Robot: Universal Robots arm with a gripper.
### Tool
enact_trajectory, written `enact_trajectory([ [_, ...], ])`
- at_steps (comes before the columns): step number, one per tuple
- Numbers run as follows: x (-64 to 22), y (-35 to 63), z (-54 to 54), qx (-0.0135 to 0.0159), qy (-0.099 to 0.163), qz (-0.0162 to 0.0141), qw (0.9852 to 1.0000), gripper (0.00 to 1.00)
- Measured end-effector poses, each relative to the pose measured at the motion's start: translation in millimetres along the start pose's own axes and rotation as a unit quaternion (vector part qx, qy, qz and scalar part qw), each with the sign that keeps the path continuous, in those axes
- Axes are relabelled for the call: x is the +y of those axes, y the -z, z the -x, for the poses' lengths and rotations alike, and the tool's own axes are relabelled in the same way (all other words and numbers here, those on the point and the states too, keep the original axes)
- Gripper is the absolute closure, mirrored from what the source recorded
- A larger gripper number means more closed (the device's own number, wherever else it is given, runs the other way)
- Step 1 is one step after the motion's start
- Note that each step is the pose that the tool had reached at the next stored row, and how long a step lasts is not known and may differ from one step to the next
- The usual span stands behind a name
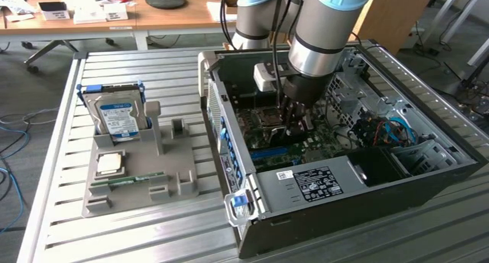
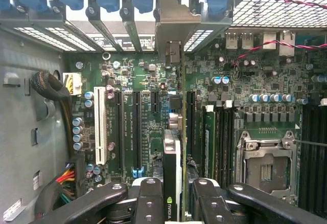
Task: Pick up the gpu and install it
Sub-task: 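Insert the gpu into the slot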
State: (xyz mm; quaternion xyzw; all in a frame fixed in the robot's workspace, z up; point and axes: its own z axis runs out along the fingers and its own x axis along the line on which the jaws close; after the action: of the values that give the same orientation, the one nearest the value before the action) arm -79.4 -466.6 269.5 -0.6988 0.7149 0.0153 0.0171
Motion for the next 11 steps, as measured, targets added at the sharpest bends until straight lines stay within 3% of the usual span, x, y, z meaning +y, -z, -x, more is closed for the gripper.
enact_trajectory([
  [11,2.4,-0.1,0.0,0.0,0.0,0.0,1.0,0.73],
])
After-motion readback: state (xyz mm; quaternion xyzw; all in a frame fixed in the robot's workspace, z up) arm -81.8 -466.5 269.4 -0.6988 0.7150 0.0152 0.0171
